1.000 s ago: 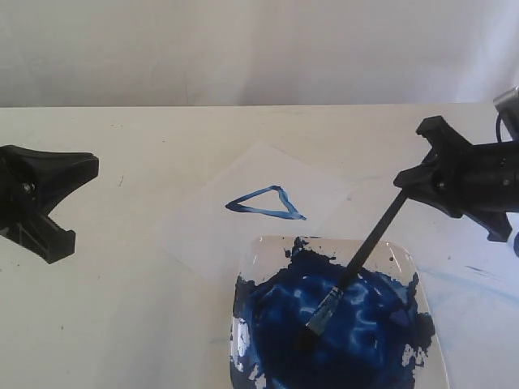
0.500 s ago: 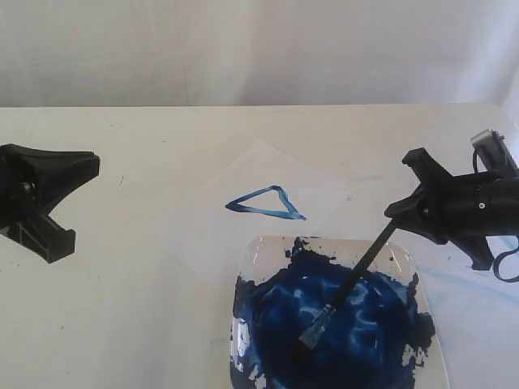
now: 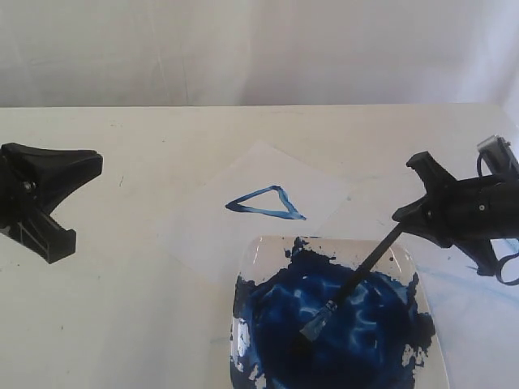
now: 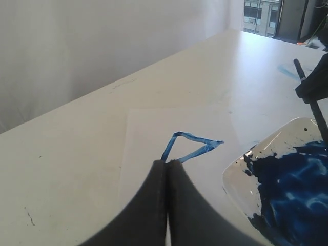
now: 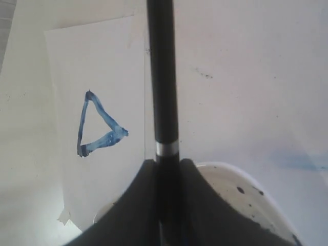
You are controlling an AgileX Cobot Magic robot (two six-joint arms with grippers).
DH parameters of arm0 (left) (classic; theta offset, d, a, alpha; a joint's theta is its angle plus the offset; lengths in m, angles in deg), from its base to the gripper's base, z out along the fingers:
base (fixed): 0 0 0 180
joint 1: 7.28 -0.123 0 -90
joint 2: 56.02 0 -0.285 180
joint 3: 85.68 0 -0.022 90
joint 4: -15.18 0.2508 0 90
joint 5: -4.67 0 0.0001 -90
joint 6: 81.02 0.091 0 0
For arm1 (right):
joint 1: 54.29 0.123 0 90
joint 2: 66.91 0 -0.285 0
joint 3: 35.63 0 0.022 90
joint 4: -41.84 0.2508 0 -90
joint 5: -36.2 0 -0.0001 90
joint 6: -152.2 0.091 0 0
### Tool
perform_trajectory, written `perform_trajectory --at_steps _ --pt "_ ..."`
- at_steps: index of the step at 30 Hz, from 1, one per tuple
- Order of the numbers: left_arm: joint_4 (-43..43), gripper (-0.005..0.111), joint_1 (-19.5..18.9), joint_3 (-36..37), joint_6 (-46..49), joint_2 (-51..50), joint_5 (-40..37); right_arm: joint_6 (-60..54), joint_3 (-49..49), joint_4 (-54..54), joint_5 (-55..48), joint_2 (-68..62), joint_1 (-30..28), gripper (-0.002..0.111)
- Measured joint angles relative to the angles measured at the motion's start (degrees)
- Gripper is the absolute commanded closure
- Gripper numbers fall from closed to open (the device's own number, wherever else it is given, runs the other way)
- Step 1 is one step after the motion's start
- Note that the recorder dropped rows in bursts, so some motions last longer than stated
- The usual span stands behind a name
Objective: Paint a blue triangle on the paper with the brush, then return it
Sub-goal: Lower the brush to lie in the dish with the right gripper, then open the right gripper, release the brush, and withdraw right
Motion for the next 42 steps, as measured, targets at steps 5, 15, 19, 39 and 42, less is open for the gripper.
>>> perform_trajectory --at_steps 5,15,19,39,42 --pt "0.0 0.107 0.0 0.0 0.0 0.0 0.09 1.76 0.0 1.08 -0.76 -3.28 0.0 0.108" --pt "0.0 0.107 0.0 0.0 0.0 0.0 0.88 -0.67 0.05 3.69 -1.64 -5.69 0.0 0.108" --pt "0.0 0.107 0.0 0.0 0.0 0.0 1.25 -0.88 0.05 3.9 -1.42 -5.69 0.0 0.108" --pt "0.0 0.107 0.0 0.0 0.0 0.0 1.54 -3.61 0.05 4.73 -0.61 -5.69 0.0 0.108" --pt "0.0 0.107 0.0 0.0 0.0 0.0 1.54 -3.61 0.05 4.73 -1.16 -5.69 0.0 0.104"
